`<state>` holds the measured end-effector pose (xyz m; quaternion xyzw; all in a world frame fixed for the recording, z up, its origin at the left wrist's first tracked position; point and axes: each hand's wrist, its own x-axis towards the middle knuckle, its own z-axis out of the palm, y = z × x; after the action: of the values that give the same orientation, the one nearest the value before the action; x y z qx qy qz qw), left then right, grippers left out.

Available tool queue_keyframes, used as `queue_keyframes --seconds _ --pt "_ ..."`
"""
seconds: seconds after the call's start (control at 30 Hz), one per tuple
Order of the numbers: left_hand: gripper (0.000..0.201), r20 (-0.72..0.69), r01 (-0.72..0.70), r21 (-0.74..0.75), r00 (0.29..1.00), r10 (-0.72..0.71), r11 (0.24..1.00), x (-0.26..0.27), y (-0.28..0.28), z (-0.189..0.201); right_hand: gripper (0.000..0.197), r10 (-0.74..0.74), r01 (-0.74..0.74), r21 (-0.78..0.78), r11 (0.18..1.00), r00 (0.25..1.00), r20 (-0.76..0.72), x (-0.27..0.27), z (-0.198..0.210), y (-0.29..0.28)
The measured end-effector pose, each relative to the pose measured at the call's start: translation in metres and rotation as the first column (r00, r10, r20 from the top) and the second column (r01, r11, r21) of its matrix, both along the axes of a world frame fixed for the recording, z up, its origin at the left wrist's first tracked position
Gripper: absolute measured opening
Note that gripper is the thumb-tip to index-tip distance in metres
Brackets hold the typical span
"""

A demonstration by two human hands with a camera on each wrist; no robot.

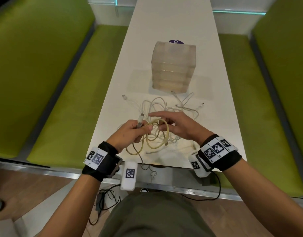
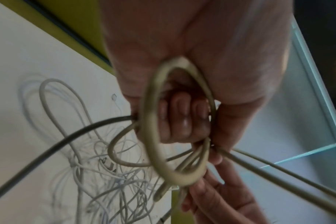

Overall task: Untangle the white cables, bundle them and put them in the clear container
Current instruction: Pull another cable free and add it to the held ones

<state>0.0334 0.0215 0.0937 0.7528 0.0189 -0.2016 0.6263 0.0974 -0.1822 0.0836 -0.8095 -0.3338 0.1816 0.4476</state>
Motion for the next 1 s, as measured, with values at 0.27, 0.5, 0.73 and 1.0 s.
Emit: queue_keyframes --seconds 0.27,0.5,0.73,1.0 --pt "0.039 0.027 -0.010 0.001 1.000 0.010 1.000 -0.007 0.004 0.000 0.018 -0.112 0.113 0.038 0.993 0.994 -0.013 -0.009 0.006 0.006" --pt "0.020 -0.042 -0.296 -0.321 0.954 0.298 0.900 -0.009 0.011 0.000 0.004 -0.013 -0.002 -0.073 0.997 0.981 -0.196 -0.031 0.008 0.002" --pt "0.029 0.017 -0.463 -0.400 0.859 0.511 0.791 -0.006 0.022 -0.003 0.003 0.133 -0.195 -0.244 0.950 0.959 -0.250 -0.054 -0.022 -0.006" --pt "0.030 0.113 -0.388 -0.336 0.888 0.446 0.858 -0.011 0.019 -0.004 0.053 0.165 -0.347 -0.540 0.767 0.920 -0.357 -0.068 -0.045 -0.007"
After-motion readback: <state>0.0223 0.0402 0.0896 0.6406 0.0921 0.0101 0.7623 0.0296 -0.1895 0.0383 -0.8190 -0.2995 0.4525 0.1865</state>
